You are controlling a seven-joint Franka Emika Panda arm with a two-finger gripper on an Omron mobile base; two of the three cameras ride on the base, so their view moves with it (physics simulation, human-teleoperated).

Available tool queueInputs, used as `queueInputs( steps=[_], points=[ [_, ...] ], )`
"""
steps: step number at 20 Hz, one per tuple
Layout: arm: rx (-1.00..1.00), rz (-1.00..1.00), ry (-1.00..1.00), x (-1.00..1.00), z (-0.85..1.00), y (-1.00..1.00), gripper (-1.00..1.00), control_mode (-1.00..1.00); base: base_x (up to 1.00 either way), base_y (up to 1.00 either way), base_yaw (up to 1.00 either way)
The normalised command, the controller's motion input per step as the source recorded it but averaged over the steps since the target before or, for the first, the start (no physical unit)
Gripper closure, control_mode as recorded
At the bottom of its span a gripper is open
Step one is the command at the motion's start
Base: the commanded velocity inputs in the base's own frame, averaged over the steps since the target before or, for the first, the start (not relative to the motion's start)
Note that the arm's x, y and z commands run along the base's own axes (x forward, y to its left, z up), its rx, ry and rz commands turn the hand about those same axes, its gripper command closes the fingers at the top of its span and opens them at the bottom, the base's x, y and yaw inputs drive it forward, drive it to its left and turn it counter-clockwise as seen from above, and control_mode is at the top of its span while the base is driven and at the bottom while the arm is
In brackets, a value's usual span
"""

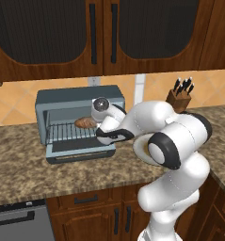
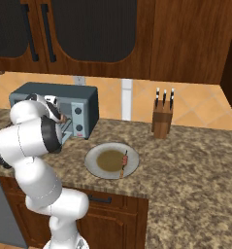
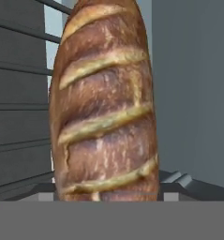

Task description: Pick up the kebab skewer and baguette bread, and place them inside the toaster oven. Close the toaster oven door and start by setting the timer.

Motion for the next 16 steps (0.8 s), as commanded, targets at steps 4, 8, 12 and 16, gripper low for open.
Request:
queueInputs(
  steps=[4, 8, 12, 16],
  points=[
    [0.0, 0.0, 0.0, 0.0, 0.0, 0.0, -1.0, -1.0, 0.0, 0.0, 0.0],
    [0.0, 0.0, 0.0, 0.0, 0.0, 0.0, -1.0, -1.0, 0.0, 0.0, 0.0],
    [0.02, 0.02, 0.0, -0.21, 0.07, -0.13, -1.0, -1.0, 0.0, 0.0, 0.0],
    [0.0, 0.0, 0.0, -0.62, 0.35, -0.11, -1.0, -1.0, 0.0, 0.0, 0.0]
  ],
)
